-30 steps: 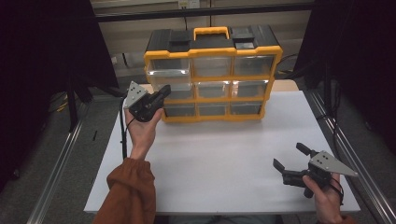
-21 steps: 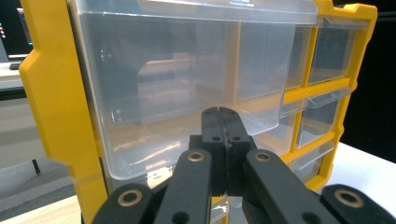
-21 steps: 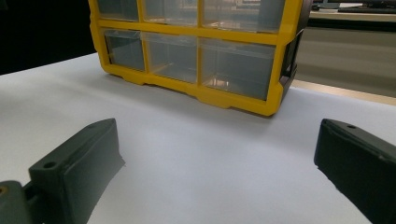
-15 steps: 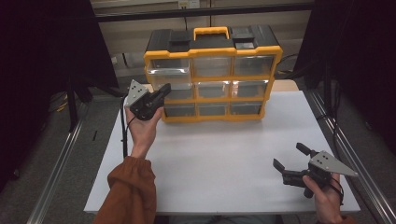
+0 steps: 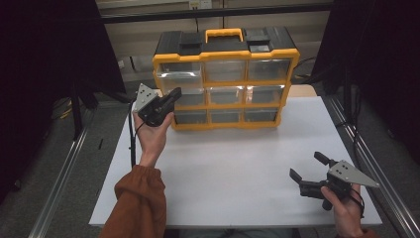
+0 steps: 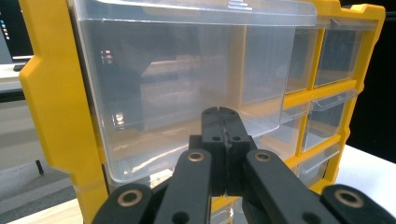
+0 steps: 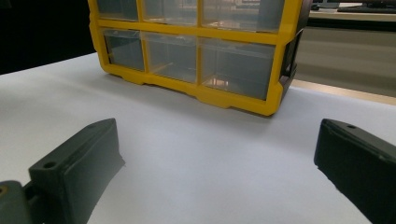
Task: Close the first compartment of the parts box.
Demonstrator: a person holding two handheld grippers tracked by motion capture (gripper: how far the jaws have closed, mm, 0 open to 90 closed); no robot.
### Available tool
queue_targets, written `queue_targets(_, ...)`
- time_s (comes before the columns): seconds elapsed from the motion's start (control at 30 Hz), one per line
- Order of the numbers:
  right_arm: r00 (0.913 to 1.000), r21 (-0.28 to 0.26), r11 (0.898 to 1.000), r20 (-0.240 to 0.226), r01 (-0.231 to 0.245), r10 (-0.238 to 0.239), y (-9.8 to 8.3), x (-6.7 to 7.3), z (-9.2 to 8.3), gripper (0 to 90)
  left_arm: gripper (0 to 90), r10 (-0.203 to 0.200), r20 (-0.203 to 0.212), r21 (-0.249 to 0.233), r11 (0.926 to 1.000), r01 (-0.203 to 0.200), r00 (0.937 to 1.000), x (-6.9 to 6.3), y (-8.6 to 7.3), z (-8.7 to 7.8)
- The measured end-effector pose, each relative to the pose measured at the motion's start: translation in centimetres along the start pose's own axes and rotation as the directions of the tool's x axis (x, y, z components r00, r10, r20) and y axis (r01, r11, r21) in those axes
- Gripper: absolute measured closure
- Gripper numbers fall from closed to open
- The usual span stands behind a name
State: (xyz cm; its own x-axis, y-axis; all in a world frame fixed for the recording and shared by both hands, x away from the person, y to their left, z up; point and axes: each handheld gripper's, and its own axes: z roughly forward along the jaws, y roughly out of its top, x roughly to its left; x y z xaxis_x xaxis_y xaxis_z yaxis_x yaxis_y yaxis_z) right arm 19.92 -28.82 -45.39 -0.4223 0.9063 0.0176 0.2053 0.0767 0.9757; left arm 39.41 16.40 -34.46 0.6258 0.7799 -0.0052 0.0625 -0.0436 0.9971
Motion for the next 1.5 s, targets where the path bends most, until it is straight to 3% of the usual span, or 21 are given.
queue_targets(0.77, 1.0, 0.0, 1.0, -0.002, 0.003, -0.003, 0.0, 0.0, 0.0, 0.4, 90.0, 0.0, -0.012, -0.007, 1.0, 0.0, 0.9999, 0.2, 0.0, 0.7)
queue_targets(0.9, 1.0, 0.003, 1.0, -0.004, 0.002, -0.002, 0.0, 0.0, 0.0, 0.4, 90.0, -0.015, -0.024, -0.019, 0.9997, 0.014, 0.9996, 0.1, 0.0, 0.9)
queue_targets(0.93, 1.0, 0.003, 1.0, -0.003, 0.001, -0.001, 0.0, 0.0, 0.0, 0.3, 90.0, -0.035, -0.024, -0.033, 0.9989, 0.034, 0.9991, 0.0, 0.0, 1.0)
queue_targets(1.0, 1.0, 0.001, 1.0, -0.002, 0.001, -0.001, 0.0, 0.0, 0.0, 0.3, 90.0, -0.001, -0.017, -0.007, 1.0, 0.001, 0.9998, 0.3, 0.1, 0.9)
queue_targets(1.07, 1.0, 0.003, 1.0, -0.003, 0.002, -0.002, 0.0, 0.0, 0.0, 0.3, 90.0, -0.02, -0.02, -0.022, 0.9996, 0.02, 0.9996, 0.2, 0.1, 1.1)
queue_targets(1.5, 1.0, 0.001, 1.0, -0.001, 0.0, 0.0, 0.0, 0.0, 0.0, 0.3, 90.0, -0.006, -0.024, -0.01, 0.9999, 0.006, 0.9997, 0.4, 0.2, 1.3)
